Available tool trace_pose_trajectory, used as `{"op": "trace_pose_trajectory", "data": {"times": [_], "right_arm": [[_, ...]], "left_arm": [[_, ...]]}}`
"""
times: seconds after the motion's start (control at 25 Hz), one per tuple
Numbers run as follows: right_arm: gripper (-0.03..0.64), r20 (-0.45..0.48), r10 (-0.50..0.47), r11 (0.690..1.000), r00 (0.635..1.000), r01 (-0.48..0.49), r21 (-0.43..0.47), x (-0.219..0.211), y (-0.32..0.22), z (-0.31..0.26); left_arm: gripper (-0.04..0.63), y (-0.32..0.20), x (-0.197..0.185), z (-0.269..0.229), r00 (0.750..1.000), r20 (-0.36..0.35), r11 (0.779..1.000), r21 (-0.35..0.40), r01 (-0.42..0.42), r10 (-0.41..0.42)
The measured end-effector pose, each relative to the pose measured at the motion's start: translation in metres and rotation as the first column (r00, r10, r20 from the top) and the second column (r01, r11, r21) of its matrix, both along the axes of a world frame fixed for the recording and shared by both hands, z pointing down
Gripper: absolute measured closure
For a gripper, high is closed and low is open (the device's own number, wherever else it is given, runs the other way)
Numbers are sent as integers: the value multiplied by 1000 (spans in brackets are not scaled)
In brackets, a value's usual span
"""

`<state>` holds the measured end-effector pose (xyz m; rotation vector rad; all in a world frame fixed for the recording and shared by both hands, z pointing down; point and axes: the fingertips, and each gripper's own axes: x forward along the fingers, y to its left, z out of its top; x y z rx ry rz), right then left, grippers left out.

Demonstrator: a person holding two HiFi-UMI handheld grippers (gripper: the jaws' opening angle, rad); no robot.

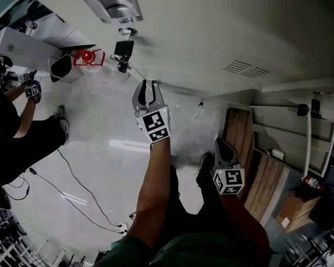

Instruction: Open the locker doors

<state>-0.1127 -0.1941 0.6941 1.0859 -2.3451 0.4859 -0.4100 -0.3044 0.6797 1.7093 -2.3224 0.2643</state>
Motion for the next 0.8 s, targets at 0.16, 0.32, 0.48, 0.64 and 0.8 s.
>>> {"op": "trace_pose_trajectory", "data": {"times": [0.16, 0.32, 0.48, 0.64, 0.8], "right_arm": [[611, 1, -17, 1000, 1000, 17, -5, -4, 0, 0], [611, 4, -22, 1000, 1000, 22, -6, -2, -1, -1], [611, 2, -30, 999, 1000, 30, -13, 0, 0, 0], [611, -9, -31, 999, 999, 31, -22, 5, 3, 5], [611, -29, -33, 999, 999, 31, -42, 11, 7, 13]], "left_arm": [[525, 2, 5, 0, 1000, -1, 1000, -8, -7, 7], [600, 9, 17, -1, 998, 34, 998, -21, -60, 61], [595, 11, 12, 6, 998, 56, 998, -54, -40, 43], [462, -1, 4, 7, 999, 50, 998, -60, 8, -5], [463, -3, -3, 8, 996, 16, 994, -62, 94, -93]]}}
